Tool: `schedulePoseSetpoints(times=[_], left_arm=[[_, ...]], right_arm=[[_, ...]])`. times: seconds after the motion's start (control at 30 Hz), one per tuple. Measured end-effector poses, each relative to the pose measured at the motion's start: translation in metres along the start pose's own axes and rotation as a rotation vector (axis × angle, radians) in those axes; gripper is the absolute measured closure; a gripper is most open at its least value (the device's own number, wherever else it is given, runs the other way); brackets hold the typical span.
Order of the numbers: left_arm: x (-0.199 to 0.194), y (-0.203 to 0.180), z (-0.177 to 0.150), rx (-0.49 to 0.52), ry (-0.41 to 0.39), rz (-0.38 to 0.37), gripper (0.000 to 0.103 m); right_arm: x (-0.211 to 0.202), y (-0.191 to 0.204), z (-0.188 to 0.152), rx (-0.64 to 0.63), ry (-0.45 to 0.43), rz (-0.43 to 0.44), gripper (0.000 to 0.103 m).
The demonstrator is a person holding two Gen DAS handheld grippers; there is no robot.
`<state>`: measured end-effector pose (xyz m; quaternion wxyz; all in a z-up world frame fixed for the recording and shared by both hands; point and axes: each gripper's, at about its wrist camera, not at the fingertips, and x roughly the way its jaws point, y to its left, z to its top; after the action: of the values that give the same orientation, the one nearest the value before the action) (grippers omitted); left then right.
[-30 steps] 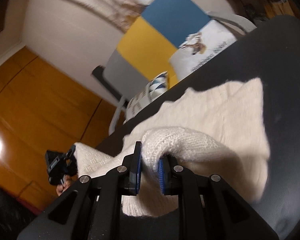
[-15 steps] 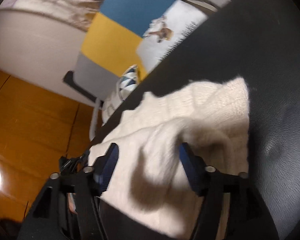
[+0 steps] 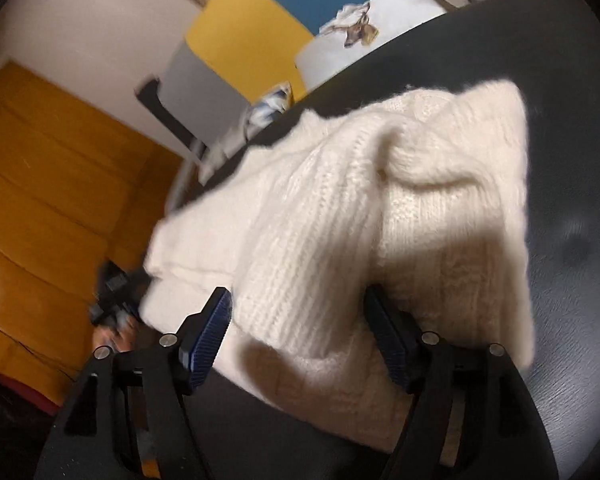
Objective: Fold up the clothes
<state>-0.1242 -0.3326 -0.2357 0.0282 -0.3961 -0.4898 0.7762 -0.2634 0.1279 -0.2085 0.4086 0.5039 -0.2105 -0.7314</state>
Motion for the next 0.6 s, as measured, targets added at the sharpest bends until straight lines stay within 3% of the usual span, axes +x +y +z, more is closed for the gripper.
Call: schedulePoseSetpoints(times=[0.33,0.5,0.6], left_arm=[[-0.072,0.022,-0.055,0.033,0.016,0.056,0.091],[-0.102,0.024,-0.058,-0.043,-0.026,-0.004,0.079],[-0.102,0.019,-0.056,-0.075,-0.029,-0.046,0.079]], right_arm=[[-0.020,0.027,-0.079,-0.069,0.103,0.040,0.031],[-0.039,0.022,-0.076,0.058,-0.008,0.168,0.030],[-0.028,0.029,-0.074,0.026,0.004,0.126,0.030]])
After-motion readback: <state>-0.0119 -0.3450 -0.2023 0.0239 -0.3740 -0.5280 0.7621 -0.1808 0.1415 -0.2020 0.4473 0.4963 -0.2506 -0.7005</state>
